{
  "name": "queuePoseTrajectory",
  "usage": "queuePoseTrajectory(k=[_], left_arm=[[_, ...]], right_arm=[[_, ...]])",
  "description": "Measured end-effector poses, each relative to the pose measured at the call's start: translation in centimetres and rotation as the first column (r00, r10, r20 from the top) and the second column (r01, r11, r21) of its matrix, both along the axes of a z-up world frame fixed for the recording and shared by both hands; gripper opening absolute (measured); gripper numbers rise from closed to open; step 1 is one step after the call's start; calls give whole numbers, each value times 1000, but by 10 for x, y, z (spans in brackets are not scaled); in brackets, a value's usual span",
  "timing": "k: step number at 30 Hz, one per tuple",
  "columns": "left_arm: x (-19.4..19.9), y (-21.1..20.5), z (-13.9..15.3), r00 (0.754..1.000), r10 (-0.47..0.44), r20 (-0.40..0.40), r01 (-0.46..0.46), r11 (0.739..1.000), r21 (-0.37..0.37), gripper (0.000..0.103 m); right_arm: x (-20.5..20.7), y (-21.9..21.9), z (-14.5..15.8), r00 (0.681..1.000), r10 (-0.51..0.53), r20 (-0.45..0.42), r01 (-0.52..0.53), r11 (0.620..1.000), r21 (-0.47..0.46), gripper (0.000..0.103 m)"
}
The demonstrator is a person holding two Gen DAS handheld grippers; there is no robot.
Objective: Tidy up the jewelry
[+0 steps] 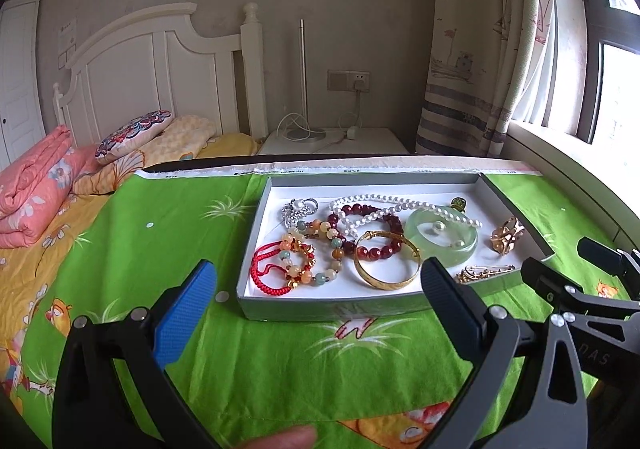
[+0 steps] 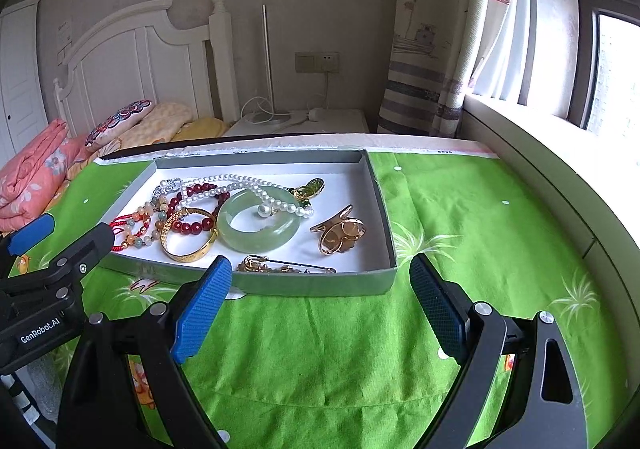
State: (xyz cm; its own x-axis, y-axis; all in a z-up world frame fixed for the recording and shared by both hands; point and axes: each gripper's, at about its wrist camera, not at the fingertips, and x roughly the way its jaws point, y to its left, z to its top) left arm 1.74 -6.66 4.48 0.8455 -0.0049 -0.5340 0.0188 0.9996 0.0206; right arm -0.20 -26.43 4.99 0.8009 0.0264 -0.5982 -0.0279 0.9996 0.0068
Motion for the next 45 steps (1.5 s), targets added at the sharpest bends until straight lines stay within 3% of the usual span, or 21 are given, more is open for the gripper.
queuePoseTrajectory(k=[34,45], left_arm=[[0,2,0,1000,8,0,-8,1000,4,101],[-3,-7,-2,1000,11,11,-11,998,55,101]], right_arm=[[0,0,0,1000,-1,-1,1,1000,1,87],[-1,0,1,1000,-1,0,1,1000,2,87]])
